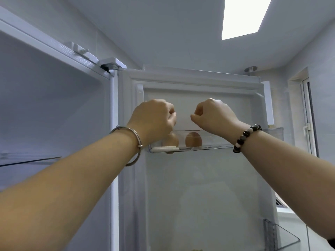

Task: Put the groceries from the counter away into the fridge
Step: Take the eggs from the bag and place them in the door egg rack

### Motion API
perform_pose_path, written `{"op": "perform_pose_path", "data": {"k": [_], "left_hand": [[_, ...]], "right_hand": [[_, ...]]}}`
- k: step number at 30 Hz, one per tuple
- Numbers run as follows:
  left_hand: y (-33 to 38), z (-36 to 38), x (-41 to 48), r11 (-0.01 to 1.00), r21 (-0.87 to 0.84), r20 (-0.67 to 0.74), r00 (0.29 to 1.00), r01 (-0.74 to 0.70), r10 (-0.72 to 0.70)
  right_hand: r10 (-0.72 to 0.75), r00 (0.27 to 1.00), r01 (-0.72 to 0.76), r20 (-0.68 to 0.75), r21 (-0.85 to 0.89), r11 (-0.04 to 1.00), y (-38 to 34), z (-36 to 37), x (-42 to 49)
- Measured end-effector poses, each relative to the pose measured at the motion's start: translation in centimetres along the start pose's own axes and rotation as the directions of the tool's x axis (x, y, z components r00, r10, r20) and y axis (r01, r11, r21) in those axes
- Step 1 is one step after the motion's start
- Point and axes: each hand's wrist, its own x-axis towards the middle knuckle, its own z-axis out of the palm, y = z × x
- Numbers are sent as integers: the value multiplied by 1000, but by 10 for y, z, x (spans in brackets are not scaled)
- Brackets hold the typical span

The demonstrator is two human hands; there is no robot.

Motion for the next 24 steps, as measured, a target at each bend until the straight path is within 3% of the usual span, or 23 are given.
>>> {"op": "perform_pose_path", "data": {"k": [4, 7, 15, 24], "left_hand": [[8, 10, -9, 979, 183, -42, 995, -85, 94], [19, 14, -14, 964, 245, 10, 994, -105, 106], [76, 44, -7, 964, 140, -2, 973, -226, 229], [210, 95, 18, 926, -60, -73, 927, -372, 368]], "right_hand": [[-77, 980, 64, -185, -78, 995, 7, 1, -14], [-106, 962, 85, -253, -93, 992, 15, 4, -29], [-45, 974, -39, -222, -358, 933, 61, -22, -75], [99, 979, -196, -181, -669, 717, 168, -104, -144]]}}
